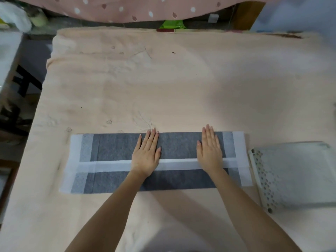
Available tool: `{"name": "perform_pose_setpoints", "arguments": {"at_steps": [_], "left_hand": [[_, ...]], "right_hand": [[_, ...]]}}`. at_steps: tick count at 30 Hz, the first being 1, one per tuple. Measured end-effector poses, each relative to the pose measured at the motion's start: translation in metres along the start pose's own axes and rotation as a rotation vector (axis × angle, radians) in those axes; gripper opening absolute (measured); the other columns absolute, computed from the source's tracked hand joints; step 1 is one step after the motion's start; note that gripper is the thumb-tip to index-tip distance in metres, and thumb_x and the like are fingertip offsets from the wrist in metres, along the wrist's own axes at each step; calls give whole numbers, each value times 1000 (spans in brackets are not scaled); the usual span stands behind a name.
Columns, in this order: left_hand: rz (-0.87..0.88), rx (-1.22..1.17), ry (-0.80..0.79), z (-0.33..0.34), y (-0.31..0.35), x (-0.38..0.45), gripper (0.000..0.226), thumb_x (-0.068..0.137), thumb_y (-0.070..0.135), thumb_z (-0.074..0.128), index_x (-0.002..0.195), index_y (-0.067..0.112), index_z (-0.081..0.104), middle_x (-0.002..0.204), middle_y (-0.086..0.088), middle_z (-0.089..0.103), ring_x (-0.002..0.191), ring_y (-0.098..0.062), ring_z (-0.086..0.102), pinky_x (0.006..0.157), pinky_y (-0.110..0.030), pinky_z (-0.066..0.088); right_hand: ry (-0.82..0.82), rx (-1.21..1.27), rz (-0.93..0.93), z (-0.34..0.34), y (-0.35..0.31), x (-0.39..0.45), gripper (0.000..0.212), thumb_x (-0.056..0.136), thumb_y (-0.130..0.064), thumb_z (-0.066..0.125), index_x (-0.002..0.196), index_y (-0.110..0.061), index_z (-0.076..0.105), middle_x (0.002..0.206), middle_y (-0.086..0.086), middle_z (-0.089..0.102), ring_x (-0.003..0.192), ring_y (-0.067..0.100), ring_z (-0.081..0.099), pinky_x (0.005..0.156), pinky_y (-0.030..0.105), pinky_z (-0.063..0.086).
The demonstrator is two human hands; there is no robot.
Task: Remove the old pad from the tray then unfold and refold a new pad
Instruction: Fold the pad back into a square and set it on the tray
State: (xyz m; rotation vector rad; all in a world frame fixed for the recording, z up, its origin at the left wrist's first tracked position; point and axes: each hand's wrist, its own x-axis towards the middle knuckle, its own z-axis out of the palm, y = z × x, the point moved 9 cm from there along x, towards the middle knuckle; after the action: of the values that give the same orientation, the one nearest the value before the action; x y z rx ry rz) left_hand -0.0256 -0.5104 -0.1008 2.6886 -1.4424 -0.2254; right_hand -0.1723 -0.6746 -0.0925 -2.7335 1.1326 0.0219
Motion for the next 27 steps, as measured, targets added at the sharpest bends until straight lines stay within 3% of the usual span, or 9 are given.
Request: {"name": "perform_pose_setpoints", "arguments": {"at_steps": [6,13,18,22,25,27], "left_hand": [[-17,1,2,1,1,-1,61,93,42,-3,148,15,-3,155,2,-7,143,-13,-9,119,-35,-5],[-38,5,-4,2,3,-1,63,91,43,-9,147,14,-8,155,1,-10,143,-13,-13,118,-35,-9],[-4,-52,38,-9,24,3,61,97,40,6,150,11,10,157,-2,7,146,-18,4,119,-37,-2],[-14,-91,17,-4,27,3,57,100,36,18,150,10,10,157,-4,6,146,-19,3,118,-36,-6],[3,-87,19,-8,23,1,55,99,33,22,147,5,27,154,-9,24,143,-22,22,117,-42,10],[4,-84,17,-8,17,0,57,97,33,20,146,5,28,153,-8,27,142,-21,24,117,-41,12]], "right_hand": [[10,-35,167,-14,80,-1,61,99,-35,16,149,-1,8,158,13,5,147,22,2,120,34,-2],[37,68,340,-18,73,0,63,100,-31,29,147,4,7,157,20,4,147,29,1,120,40,0],[39,30,-103,-13,-59,3,58,100,-33,15,148,-1,7,157,13,1,147,25,-1,121,41,3],[-69,-52,-140,13,-98,2,58,101,-34,13,148,-4,-3,158,12,-8,146,23,-10,120,38,-4],[-92,-70,-199,20,-98,-5,58,102,-34,17,148,-5,-2,158,10,-7,146,21,-10,120,36,-5],[-75,-70,-224,18,-96,-5,59,102,-33,20,149,-4,2,158,10,-4,146,21,-7,120,36,-3]]}}
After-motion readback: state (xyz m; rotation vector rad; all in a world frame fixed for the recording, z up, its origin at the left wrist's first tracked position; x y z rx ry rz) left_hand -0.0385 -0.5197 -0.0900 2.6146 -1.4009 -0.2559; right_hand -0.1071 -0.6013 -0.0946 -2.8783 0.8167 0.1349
